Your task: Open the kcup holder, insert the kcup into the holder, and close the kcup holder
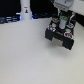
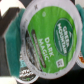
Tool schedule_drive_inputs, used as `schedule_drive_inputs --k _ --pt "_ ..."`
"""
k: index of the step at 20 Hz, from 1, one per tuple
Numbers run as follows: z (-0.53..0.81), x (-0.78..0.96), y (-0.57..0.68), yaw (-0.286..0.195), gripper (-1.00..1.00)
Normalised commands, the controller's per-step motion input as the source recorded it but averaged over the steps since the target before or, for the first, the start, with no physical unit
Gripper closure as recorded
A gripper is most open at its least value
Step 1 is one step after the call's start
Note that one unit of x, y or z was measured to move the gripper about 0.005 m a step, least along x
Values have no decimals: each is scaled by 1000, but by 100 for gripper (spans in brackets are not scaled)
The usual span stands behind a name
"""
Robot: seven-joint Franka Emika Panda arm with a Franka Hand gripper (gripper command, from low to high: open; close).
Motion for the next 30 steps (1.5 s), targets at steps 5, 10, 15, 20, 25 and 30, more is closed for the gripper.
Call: schedule_drive_inputs --k 5,10,15,20,25,30 --pt "256 29 -206 0 100" --pt "40 -47 -137 -1 100" --pt "-167 -12 -10 1 100" --pt "-198 19 -18 -3 100" --pt "-214 -106 -52 -1 100" --pt "135 -182 36 8 100"
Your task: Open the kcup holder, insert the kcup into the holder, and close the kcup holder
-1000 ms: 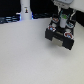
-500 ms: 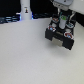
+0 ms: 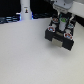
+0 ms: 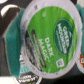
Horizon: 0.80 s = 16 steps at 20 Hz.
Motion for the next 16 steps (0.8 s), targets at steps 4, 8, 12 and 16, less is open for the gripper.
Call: schedule_drive_inputs --k 4,8,12,16 --pt "72 -144 29 6 100" --pt "167 -145 -154 -6 100" --pt "203 -159 -203 -7 100" --pt "89 -39 -150 -4 100"
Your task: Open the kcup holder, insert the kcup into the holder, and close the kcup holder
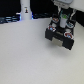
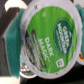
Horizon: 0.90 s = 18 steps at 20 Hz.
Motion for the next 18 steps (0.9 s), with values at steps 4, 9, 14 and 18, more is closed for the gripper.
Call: schedule_drive_inputs --k 4,9,14,18 --pt "-162 0 -22 0 100" --pt "-170 -10 -45 4 100" --pt "-128 42 -19 -10 100" --pt "-159 40 -65 -13 100"
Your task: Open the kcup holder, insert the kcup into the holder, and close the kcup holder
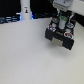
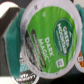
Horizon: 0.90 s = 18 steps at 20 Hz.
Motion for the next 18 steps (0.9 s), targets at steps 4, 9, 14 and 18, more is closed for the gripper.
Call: schedule_drive_inputs --k 4,9,14,18 --pt "-157 -59 -67 2 100" --pt "7 -5 23 3 100" --pt "-141 107 122 3 100" --pt "-46 134 165 12 100"
